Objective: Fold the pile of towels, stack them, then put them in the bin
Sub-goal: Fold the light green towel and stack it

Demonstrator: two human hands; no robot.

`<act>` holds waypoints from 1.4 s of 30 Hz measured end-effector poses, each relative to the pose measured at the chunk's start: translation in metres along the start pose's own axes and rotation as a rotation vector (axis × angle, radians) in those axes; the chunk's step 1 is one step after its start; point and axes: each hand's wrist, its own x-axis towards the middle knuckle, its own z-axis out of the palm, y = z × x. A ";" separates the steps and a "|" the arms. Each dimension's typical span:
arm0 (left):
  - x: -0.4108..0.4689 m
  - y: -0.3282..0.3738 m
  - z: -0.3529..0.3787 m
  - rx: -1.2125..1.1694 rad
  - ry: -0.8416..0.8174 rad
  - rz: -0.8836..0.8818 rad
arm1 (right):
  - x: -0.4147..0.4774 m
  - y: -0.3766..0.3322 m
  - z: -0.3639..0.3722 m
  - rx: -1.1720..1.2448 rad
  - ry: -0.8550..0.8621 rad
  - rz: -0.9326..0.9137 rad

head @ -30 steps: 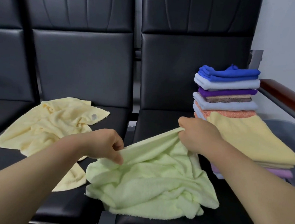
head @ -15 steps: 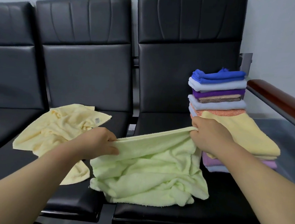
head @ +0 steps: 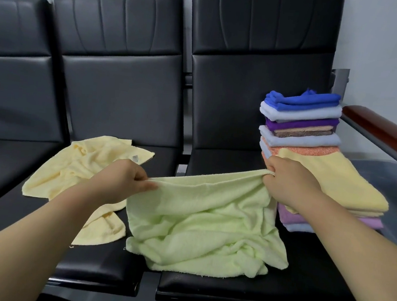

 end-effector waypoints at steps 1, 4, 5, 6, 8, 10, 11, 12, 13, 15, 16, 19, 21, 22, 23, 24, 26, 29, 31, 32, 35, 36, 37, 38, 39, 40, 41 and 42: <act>0.000 -0.001 -0.001 0.004 0.002 0.007 | 0.000 0.000 0.000 0.009 -0.001 0.005; 0.001 -0.003 -0.002 0.012 -0.005 0.030 | -0.001 -0.001 -0.002 0.033 -0.001 0.020; 0.002 -0.005 -0.002 -0.012 0.000 0.025 | -0.001 -0.001 -0.002 0.040 0.001 0.022; 0.001 -0.006 -0.003 -0.048 0.011 0.018 | -0.001 -0.001 -0.003 0.046 0.004 0.025; 0.000 -0.008 -0.005 -0.109 0.031 -0.001 | -0.002 -0.002 -0.005 0.055 0.007 0.033; -0.001 -0.010 -0.005 -0.145 0.046 -0.030 | -0.002 -0.002 -0.005 0.053 0.006 0.033; -0.001 -0.012 -0.005 -0.167 0.060 -0.050 | -0.002 -0.002 -0.005 0.054 0.005 0.033; -0.001 -0.013 -0.004 -0.202 0.074 -0.066 | -0.002 -0.002 -0.005 0.057 0.004 0.035; -0.001 -0.014 -0.004 -0.252 0.088 -0.082 | -0.002 -0.002 -0.004 0.063 0.002 0.040; -0.001 -0.016 -0.002 -0.372 0.113 -0.113 | -0.004 -0.002 -0.003 0.087 -0.002 0.060; -0.002 -0.015 -0.002 -0.416 0.121 -0.125 | -0.005 -0.003 -0.003 0.092 0.000 0.067; 0.002 -0.018 0.000 -0.437 0.122 -0.194 | -0.005 -0.005 -0.003 0.093 0.013 0.090; 0.004 -0.021 0.001 -0.446 0.118 -0.276 | -0.003 -0.007 -0.004 0.179 0.012 0.132; 0.005 -0.023 0.002 -0.481 0.111 -0.325 | 0.000 -0.008 -0.004 0.277 0.004 0.171; 0.008 -0.024 0.003 -0.545 0.109 -0.384 | 0.004 -0.010 -0.001 0.418 -0.004 0.225; 0.011 -0.025 0.003 -0.621 0.122 -0.440 | 0.008 -0.014 0.001 0.591 -0.017 0.289; 0.018 -0.019 -0.001 -0.769 0.181 -0.533 | 0.017 -0.025 0.004 0.955 -0.059 0.422; 0.031 -0.004 -0.024 -0.919 0.305 -0.549 | 0.043 -0.040 0.000 1.230 -0.052 0.463; 0.042 0.004 -0.046 -1.040 0.384 -0.456 | 0.061 -0.052 -0.017 1.217 0.023 0.404; 0.045 0.010 -0.063 -1.093 0.431 -0.387 | 0.070 -0.060 -0.032 1.215 0.072 0.361; 0.049 0.025 -0.105 -1.178 0.562 -0.194 | 0.086 -0.076 -0.071 1.224 0.198 0.232; 0.047 0.028 -0.111 -1.188 0.578 -0.144 | 0.084 -0.077 -0.082 1.197 0.221 0.202; 0.042 0.031 -0.120 -1.190 0.594 -0.098 | 0.083 -0.078 -0.092 1.162 0.247 0.164; 0.037 0.032 -0.123 -1.176 0.598 -0.060 | 0.078 -0.077 -0.097 1.112 0.268 0.143; 0.030 0.031 -0.123 -1.154 0.583 -0.034 | 0.071 -0.074 -0.099 1.053 0.279 0.118; 0.023 0.027 -0.121 -1.120 0.565 -0.023 | 0.062 -0.070 -0.099 0.980 0.276 0.097; 0.016 0.023 -0.116 -1.080 0.543 -0.027 | 0.053 -0.066 -0.095 0.922 0.261 0.078; 0.009 0.017 -0.109 -1.033 0.523 -0.046 | 0.043 -0.062 -0.088 0.878 0.235 0.070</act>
